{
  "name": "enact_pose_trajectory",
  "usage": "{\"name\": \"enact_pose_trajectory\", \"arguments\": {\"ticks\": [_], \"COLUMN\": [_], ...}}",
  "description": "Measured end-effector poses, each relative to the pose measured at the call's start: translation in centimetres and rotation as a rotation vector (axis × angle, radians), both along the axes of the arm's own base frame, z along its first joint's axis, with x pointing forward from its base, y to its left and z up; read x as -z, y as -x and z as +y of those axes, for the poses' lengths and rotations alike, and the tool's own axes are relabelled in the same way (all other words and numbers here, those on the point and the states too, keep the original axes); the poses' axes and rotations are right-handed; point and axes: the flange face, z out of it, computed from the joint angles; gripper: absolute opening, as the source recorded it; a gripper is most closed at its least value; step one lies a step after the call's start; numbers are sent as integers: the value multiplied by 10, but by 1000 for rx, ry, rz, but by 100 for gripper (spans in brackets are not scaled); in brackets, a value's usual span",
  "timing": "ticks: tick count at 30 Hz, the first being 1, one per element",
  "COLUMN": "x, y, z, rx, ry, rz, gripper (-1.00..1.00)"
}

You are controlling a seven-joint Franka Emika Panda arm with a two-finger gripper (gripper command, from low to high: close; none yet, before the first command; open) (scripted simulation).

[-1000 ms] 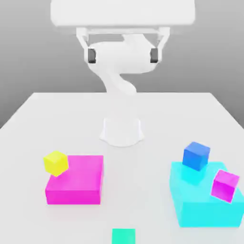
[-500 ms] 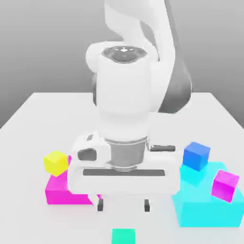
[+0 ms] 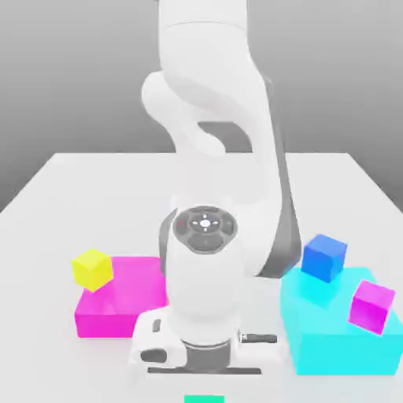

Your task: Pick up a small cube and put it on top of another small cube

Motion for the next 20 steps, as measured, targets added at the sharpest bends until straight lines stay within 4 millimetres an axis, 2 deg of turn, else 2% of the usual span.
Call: {"name": "enact_pose_trajectory", "arguments": {"ticks": [2, 3, 6, 8, 10, 12, 13, 15, 16, 17, 20], "x": [-26, -40, -83, -111, -139, -166, -170, -151, -137, -125, -125], "y": [1, 1, 12, 27, 57, 88, 104, 123, 121, 106, 106], "z": [0, 11, 82, 131, 195, 241, 261, 286, 283, 259, 259], "rx": [0, -34, -265, -435, -645, -827, -904, -986, -980, -925, -923], "ry": [0, -3, -17, -21, -19, -12, -8, -4, -3, -3, -3], "rz": [0, 0, 0, 0, 0, 0, 1, 1, 1, 1, 1], "gripper": [-100, -100, -100, -100, -100, -100, -100, -100, -100, 100, 100]}}
